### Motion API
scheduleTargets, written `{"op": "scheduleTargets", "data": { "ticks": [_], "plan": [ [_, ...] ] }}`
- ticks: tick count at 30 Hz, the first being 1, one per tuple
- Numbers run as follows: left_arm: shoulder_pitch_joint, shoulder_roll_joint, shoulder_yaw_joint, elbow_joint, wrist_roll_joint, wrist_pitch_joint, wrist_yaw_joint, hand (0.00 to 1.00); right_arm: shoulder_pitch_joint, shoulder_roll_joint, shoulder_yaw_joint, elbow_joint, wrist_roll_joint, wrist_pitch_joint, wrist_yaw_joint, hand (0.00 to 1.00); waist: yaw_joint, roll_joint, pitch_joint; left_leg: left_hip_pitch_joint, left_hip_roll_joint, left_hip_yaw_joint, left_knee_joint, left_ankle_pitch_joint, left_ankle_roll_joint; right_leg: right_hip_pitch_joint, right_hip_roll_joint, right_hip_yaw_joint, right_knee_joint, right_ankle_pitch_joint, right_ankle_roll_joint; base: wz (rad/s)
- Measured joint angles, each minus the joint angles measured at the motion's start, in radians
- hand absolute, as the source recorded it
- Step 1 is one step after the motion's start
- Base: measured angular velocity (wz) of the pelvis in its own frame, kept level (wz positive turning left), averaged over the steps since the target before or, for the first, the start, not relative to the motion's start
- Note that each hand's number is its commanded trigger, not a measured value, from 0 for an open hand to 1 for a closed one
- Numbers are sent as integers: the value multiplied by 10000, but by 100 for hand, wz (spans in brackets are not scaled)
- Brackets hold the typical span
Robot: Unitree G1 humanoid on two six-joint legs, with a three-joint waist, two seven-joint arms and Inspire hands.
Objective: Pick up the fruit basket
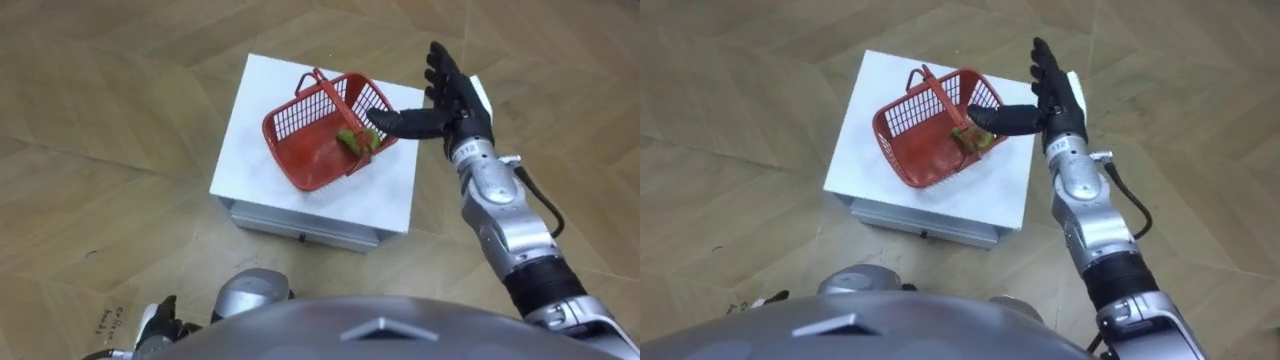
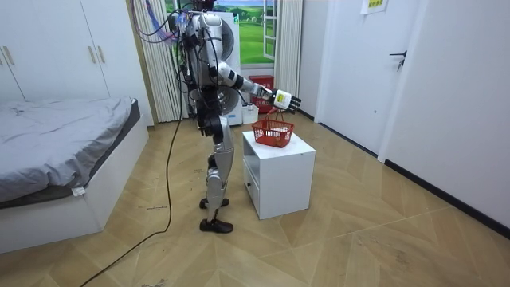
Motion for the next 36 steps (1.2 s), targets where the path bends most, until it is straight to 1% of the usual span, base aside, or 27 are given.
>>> {"op": "scheduleTargets", "data": {
  "ticks": [3,4,5,8,10,11,13,14,16,20,23,26,27,29,30,31,32,33,35,36],
  "plan": [
    [20,4,-1,-5,-14,-12,32,0,160,-2,-189,-2,4,-46,-250,0,-115,38,6,109,1,-10,-32,0,0,92,0,-2,-4,-1,1,-1],
    [60,3,-4,-6,-16,-2,64,0,244,-2,-256,-2,-5,-46,-357,0,-216,62,-9,151,-1,-27,-44,0,0,145,-2,-1,-6,-3,4,0],
    [82,3,-4,-6,-14,5,89,0,281,-4,-296,-3,-9,-45,-404,0,-231,74,-24,182,-1,-23,-58,0,0,165,-2,2,-6,-3,5,0],
    [140,9,51,-12,-47,38,153,0,448,-19,-471,18,-40,-53,-624,0,-351,112,-27,308,2,12,-106,0,1,285,2,9,-29,-18,9,2],
    [150,4,244,-183,-54,110,168,0,620,-17,-708,334,-102,-53,-696,0,-444,123,-52,313,-15,4,-107,-1,-1,374,17,32,-188,-18,8,2],
    [149,5,247,-192,-54,121,180,0,633,-19,-747,475,-116,-54,-735,0,-498,129,-49,326,-17,-3,-106,-1,-1,393,18,37,-190,-17,8,0],
    [121,16,257,-194,-53,189,183,0,703,-21,-870,1295,-113,-28,-796,0,-640,165,-42,426,-21,-23,-131,-2,-1,482,18,61,-197,-18,8,0],
    [117,20,258,-210,-51,189,183,0,769,-21,-901,1461,-112,5,-819,0,-655,168,-47,431,-22,-30,-137,-2,-1,486,18,65,-194,-18,8,0],
    [198,19,267,-394,9,211,177,0,919,-13,-1018,2141,-253,83,-827,0,-785,186,-44,449,-24,-54,-153,-2,-1,492,17,67,-192,-18,9,0],
    [200,64,404,-515,57,193,145,0,1120,-53,-1178,3600,-482,90,-779,0,-835,229,-39,473,-29,-59,-156,-2,-1,513,22,44,-193,-18,9,0],
    [202,74,401,-490,56,216,71,0,1327,-70,-1177,4507,-596,217,-706,0,-819,305,-29,464,-36,-57,-161,-7,2,503,16,16,-192,-18,9,0],
    [202,72,407,-493,57,260,-42,0,1376,-70,-1174,5571,-903,324,-448,0,-822,372,-44,465,-36,-82,-157,-7,2,503,13,16,-177,-18,9,0],
    [205,67,406,-495,65,270,-58,0,1452,-69,-1176,5782,-924,482,-303,0,-804,379,-48,464,-35,-89,-158,-7,2,504,13,12,-177,-18,9,0],
    [205,66,406,-493,149,397,-134,0,1514,-69,-1175,6296,-1073,512,21,0,-835,388,-57,481,-44,-108,-173,-7,2,530,14,-5,-186,-18,9,4],
    [204,65,405,-493,349,468,-198,0,1567,-69,-1175,6632,-1188,610,214,0,-845,393,-54,506,-59,-142,-174,-8,3,591,12,-8,-219,-22,15,7],
    [205,64,400,-492,508,535,-247,0,1632,-65,-1173,6859,-1208,766,407,0,-832,370,-38,560,-63,-144,-189,-13,9,646,12,-7,-262,-24,18,5],
    [207,60,400,-477,556,583,-258,0,1662,-55,-1172,6958,-1209,828,497,0,-821,339,-18,577,-63,-141,-201,-16,12,666,14,-4,-290,-24,19,0],
    [188,56,390,-416,670,656,-302,0,1671,-11,-1172,7211,-1186,868,665,0,-820,359,3,606,-64,-138,-209,-18,11,714,19,-3,-338,-24,19,0],
    [162,34,390,-336,780,740,-387,0,1662,30,-1171,7648,-1084,909,929,0,-816,346,3,674,-56,-119,-246,-17,11,758,27,3,-350,-24,19,-2],
    [164,9,398,-342,899,838,-493,0,1683,27,-1197,7829,-997,932,1046,0,-817,343,10,729,-57,-115,-275,-17,11,803,27,-7,-368,-24,19,0]
  ]
}}
